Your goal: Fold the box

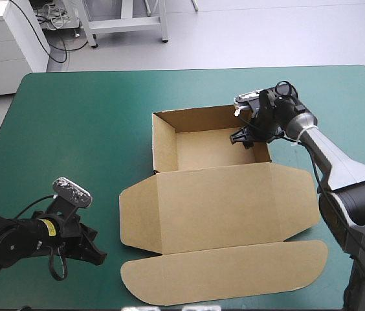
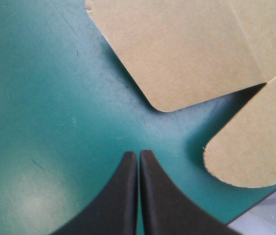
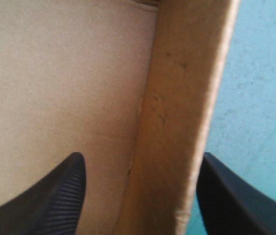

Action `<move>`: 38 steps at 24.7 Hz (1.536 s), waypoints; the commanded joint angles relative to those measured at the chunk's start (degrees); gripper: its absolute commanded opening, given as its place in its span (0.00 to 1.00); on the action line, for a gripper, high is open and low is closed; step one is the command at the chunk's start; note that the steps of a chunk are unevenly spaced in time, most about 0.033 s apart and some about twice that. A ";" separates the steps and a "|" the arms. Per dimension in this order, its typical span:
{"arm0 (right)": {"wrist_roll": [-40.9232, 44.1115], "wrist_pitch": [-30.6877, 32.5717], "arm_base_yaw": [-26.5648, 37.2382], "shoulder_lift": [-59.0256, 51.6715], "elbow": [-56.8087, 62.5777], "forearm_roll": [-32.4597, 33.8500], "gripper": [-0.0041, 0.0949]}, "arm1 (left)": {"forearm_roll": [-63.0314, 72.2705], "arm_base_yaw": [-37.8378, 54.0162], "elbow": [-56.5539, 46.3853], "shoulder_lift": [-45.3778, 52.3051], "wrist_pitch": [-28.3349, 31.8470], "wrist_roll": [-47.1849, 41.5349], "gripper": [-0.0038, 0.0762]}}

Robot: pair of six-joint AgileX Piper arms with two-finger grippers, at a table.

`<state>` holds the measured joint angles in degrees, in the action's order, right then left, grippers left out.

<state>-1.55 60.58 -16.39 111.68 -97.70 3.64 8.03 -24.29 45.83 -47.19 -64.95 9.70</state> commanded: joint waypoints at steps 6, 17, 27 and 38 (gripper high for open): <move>0.55 -2.45 0.19 -3.12 -1.61 0.64 0.02 | 2.27 -0.12 1.35 0.38 2.36 -0.70 0.04; -0.52 -9.15 2.48 -5.67 -1.81 5.03 0.02 | 3.09 -0.12 1.35 0.38 1.98 -0.70 0.04; -3.12 -15.54 21.57 -10.71 -1.81 5.08 0.02 | 2.92 -0.12 1.35 0.38 2.26 -0.70 0.04; -0.49 -15.94 43.66 -8.52 -1.61 0.51 0.03 | 3.14 -0.12 1.35 0.38 2.15 -0.94 0.04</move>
<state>-2.20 47.55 25.98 105.59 -97.62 4.77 9.96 -24.29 45.83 -47.19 -64.71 9.27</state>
